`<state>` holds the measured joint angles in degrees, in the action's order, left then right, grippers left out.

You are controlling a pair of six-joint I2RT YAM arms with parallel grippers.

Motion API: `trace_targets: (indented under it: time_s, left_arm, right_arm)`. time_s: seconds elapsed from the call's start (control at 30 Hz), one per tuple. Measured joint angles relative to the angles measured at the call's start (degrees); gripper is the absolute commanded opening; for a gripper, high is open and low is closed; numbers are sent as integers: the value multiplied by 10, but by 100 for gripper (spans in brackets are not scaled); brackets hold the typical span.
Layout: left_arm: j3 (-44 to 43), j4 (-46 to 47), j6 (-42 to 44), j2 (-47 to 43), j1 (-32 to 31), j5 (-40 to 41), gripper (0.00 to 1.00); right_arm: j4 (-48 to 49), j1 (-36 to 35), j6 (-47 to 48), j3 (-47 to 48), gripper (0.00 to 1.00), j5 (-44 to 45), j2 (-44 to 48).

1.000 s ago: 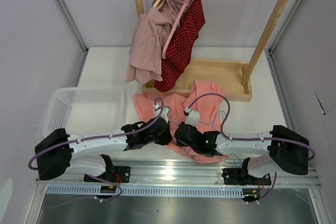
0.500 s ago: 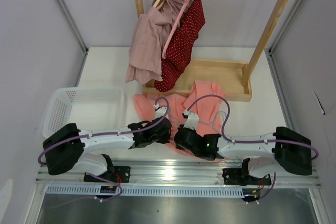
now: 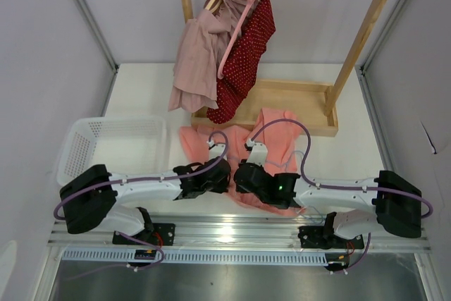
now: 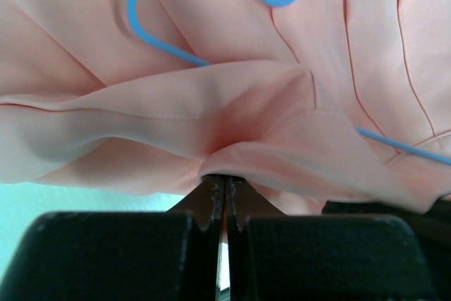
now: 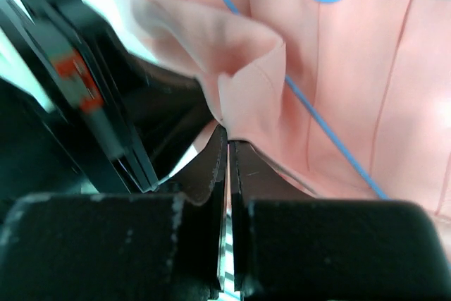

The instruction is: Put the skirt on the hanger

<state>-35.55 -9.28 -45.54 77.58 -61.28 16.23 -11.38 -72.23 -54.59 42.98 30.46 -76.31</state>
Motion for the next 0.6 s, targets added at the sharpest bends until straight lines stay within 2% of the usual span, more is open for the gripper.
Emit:
trace_targets:
  time_s: [0.27,0.43,0.6]
  left_arm:
    - [23,23,6,-21,0,-12,0]
    - [44,23,22,-64,0,-21,0]
    - [63,21,41,-116,0,-26,14]
  right_arm:
    - [-5,37,28,9,0,-28,0]
    - [-3,47,33,9,0,-36,0]
    - [1,50,33,9,0,-40,0]
